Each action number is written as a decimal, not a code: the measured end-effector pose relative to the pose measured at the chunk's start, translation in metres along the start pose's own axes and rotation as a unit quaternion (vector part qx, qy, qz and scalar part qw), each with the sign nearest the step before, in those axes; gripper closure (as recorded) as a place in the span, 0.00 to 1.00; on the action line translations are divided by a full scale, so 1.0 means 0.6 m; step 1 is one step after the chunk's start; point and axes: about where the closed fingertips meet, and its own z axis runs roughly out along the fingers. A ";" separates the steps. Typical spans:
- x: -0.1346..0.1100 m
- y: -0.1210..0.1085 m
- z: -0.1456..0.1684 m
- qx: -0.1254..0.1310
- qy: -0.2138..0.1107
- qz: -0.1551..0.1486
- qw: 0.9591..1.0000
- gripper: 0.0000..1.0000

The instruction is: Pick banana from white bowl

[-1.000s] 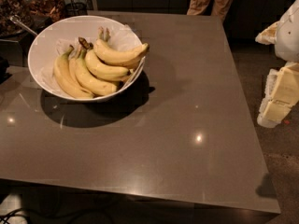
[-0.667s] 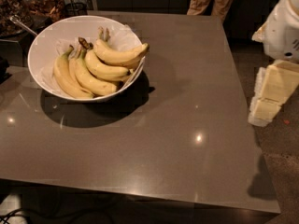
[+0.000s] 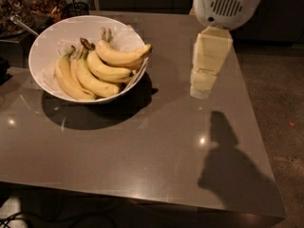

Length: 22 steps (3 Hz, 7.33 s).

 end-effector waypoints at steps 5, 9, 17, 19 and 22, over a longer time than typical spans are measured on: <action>-0.272 -0.074 0.011 -0.014 -0.094 -0.060 0.994 0.00; -0.343 -0.103 0.063 -0.060 -0.130 -0.031 0.989 0.21; -0.348 -0.141 0.223 -0.131 -0.054 0.081 0.987 0.40; -0.362 -0.124 0.235 -0.129 -0.032 0.065 0.989 0.40; -0.363 -0.120 0.240 -0.123 -0.022 0.058 0.990 1.00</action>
Offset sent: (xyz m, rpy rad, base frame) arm 0.0162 0.0368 0.0040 0.0749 -0.0179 0.0732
